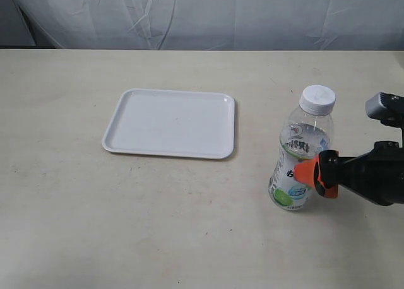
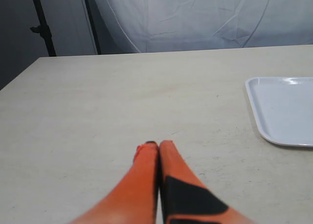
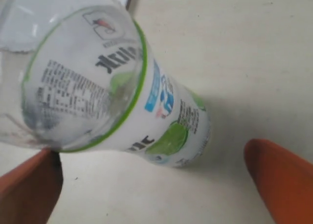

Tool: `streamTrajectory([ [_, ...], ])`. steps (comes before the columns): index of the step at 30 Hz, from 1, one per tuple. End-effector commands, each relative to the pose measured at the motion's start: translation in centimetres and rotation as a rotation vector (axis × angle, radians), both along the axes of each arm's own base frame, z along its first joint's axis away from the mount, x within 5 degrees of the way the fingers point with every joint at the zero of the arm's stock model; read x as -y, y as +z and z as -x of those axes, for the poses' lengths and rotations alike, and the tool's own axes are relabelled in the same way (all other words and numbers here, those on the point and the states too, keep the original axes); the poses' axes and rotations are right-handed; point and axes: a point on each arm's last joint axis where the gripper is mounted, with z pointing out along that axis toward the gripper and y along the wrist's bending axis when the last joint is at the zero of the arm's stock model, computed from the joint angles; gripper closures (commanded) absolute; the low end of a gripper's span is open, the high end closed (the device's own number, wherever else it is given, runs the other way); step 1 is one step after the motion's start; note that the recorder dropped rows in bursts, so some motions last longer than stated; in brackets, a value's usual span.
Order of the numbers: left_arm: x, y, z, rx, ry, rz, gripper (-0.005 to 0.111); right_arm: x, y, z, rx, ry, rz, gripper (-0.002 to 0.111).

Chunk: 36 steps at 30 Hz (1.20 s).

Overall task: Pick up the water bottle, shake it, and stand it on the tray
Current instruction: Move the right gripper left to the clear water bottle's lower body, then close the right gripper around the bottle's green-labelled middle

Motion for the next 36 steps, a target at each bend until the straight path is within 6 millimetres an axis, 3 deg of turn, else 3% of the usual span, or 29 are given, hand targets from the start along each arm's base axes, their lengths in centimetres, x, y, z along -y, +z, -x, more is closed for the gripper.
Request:
streamTrajectory([
  [1,0.0,0.1,0.0,0.017,0.001,0.015,0.107,-0.3,-0.2,-1.0,0.095,0.039,-0.004,0.009],
  [26,0.0,0.1,0.0,0.017,0.001,0.015,0.107,-1.7,-1.8,-2.1,0.183,0.264,-0.013,0.009],
  [36,0.0,0.1,0.0,0.017,0.001,0.015,0.107,-1.9,-2.5,-2.7,0.153,0.277,-0.018,0.028],
])
